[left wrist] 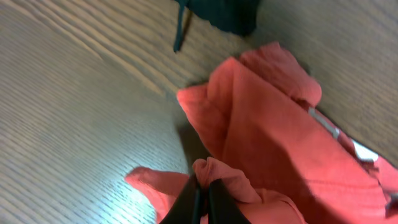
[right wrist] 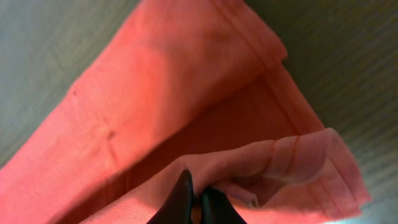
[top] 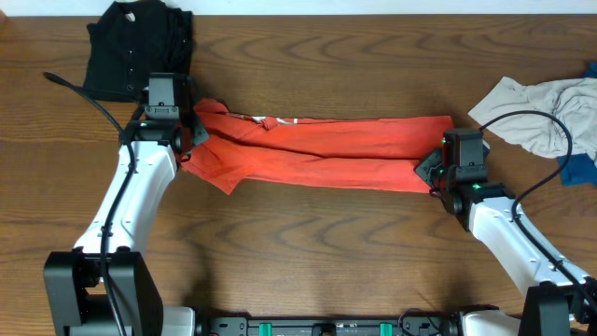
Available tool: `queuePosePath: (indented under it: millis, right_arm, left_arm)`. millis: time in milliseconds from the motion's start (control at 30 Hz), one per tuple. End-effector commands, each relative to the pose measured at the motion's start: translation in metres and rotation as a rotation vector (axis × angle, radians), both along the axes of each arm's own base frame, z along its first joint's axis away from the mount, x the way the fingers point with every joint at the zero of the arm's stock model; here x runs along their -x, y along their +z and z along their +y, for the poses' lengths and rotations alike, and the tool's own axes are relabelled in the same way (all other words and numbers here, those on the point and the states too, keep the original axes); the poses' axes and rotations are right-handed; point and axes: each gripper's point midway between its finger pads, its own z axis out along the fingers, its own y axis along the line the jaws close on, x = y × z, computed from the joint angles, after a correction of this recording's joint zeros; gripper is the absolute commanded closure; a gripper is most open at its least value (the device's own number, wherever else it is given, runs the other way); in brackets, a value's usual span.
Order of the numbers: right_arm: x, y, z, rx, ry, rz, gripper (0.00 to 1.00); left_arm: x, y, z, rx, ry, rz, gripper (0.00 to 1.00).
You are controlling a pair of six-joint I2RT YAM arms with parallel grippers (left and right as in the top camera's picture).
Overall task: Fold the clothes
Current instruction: 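Lift both bottom corners and fold the hem up toward the collar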
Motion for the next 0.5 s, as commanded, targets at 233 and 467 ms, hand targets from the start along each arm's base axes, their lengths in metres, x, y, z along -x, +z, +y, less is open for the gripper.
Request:
queuePosePath:
  millis: [233, 467]
  right_arm:
    - [-0.015, 0.0, -0.008, 0.044, -0.02, -0.035, 0.76]
    - [-0.019, -0.006, -0.007, 0.044, -0.019, -0.036, 0.64]
  left_arm:
    - [-0.006, 0.005, 0.017, -0.058, 0.05, -0.024, 0.94]
    - [-0.012, -0.01, 0.017, -0.059, 0.049, -0.004, 0.64]
